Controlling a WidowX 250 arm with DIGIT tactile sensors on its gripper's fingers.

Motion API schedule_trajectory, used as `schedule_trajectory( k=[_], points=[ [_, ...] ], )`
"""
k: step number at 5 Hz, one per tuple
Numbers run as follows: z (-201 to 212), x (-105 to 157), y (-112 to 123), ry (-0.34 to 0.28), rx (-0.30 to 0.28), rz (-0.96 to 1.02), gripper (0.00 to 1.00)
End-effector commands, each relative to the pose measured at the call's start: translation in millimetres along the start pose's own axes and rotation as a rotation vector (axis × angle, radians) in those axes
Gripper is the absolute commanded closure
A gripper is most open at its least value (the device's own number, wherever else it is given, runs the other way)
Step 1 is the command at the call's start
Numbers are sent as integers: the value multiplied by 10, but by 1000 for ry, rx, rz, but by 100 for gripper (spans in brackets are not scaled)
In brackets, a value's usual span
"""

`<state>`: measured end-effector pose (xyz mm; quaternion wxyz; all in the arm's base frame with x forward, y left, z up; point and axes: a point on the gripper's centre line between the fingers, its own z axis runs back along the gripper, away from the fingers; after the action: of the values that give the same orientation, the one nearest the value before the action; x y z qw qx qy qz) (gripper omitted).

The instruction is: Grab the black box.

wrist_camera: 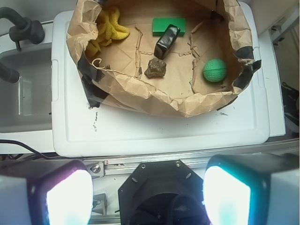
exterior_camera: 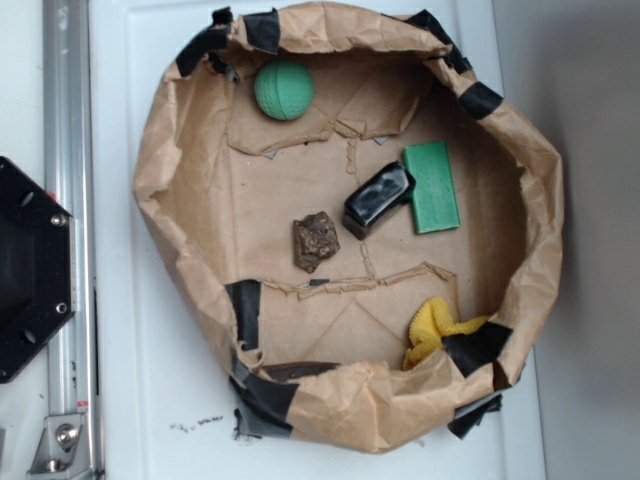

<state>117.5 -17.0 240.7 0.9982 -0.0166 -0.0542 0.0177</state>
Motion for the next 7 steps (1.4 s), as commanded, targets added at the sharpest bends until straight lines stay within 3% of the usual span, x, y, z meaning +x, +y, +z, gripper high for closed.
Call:
schedule_trajectory(
  k=[1, 2, 3, 4, 5, 6, 7],
  points=[
    [0, 0, 0, 0, 0, 0, 0],
    [-451, 469, 432, -51, -38, 253, 0],
    [-649, 879, 575, -174, -14, 476, 0],
    [-952, 1307, 569, -207, 4, 637, 0],
    [-1195, 1569, 522, -184, 35, 678, 0],
    [-1560, 1763, 620, -110, 66, 729, 0],
    [-1950, 1776, 738, 28, 76, 744, 0]
  ],
)
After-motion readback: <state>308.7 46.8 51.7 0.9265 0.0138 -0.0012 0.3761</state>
